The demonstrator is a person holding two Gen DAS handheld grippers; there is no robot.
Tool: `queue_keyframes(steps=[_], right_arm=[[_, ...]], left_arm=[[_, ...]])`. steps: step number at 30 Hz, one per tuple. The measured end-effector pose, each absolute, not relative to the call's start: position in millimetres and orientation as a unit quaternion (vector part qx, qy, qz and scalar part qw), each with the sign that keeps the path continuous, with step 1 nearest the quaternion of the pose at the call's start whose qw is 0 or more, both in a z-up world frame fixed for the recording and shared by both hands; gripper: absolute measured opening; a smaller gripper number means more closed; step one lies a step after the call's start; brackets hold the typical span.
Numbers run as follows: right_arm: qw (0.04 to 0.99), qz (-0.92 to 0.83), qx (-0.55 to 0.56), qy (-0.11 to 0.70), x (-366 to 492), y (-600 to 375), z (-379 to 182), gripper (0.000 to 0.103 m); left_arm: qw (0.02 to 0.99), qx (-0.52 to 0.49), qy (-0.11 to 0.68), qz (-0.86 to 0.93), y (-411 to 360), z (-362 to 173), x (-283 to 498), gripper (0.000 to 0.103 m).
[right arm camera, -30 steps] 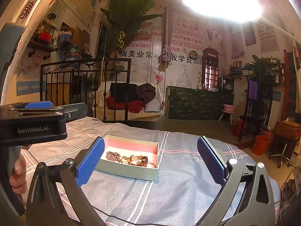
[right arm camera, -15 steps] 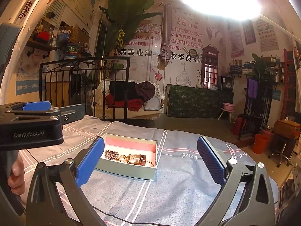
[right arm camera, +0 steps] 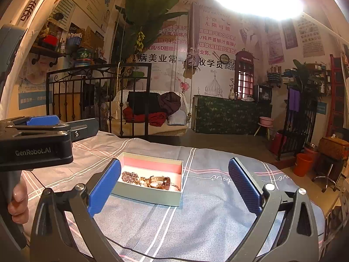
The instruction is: Organize jewelry
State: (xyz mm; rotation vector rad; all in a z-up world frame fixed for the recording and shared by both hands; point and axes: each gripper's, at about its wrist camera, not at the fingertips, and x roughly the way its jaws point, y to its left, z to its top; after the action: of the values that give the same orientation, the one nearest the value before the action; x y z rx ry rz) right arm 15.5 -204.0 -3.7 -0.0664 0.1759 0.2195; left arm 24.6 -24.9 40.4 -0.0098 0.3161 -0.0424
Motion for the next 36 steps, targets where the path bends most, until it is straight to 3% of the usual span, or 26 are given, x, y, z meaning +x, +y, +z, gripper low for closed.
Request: queue_keyframes(steps=[36], right_arm=[[0.99,0.086,-0.038,0.102,21.1,-212.0,-10.9,0.097]], left_arm=[[0.985,-0.005,0.169,0.027,-13.8,39.7,30.7,0.097]])
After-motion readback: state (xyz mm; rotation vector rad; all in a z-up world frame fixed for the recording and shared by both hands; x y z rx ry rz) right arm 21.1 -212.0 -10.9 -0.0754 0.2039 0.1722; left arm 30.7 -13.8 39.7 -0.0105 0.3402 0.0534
